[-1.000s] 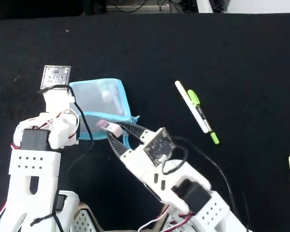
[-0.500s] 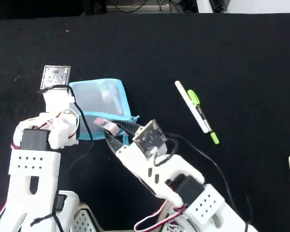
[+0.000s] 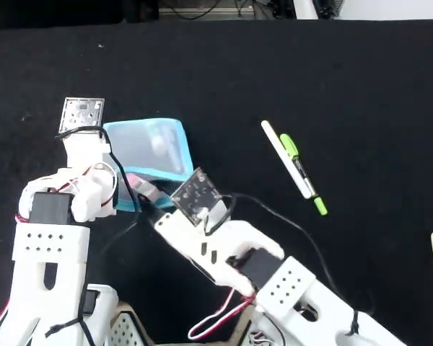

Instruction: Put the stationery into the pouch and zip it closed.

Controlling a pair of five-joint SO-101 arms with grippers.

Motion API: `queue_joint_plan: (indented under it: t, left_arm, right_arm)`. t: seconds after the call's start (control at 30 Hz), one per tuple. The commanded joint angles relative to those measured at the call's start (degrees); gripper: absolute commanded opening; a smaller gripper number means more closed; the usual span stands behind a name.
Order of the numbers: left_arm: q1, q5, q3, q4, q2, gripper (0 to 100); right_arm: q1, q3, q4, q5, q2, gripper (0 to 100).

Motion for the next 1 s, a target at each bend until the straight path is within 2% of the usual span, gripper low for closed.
queue_joint_plan:
  t: [0.0, 0.07, 0.27, 0.4, 0.73, 0.83, 0.97]
  left_arm:
    - [0.48, 0.79, -1.01, 1.23, 0.26, 3]
    - [0.48, 0.79, -1.01, 1.23, 0.26, 3]
    - [0.48, 0.79, -1.01, 1.23, 0.26, 3]
    - [0.4, 0.79, -1.01, 1.23, 0.26, 3]
    - [0.4, 0.79, -1.1, 1.23, 0.26, 3]
    - [0.4, 0.79, -1.1, 1.23, 0.26, 3]
    - [0.4, 0.79, -1.01, 1.23, 0.26, 3]
  right_arm:
    - [-0.88, -4.7, -0.97, 0.62, 3.47, 1.3]
    - [-0.26, -4.97, -0.97, 0.62, 4.09, 3.3]
    - [-0.26, -4.7, -0.97, 0.18, 4.09, 21.1]
    - [-0.35, -5.93, 1.85, 0.26, 1.1, 19.6]
    - [0.18, -16.84, 36.4, 0.62, -30.64, 13.6]
    - [5.27, -18.51, 40.0, 1.32, -38.11, 13.1]
    - [19.16, -18.42, 39.21, 2.73, -38.55, 13.2]
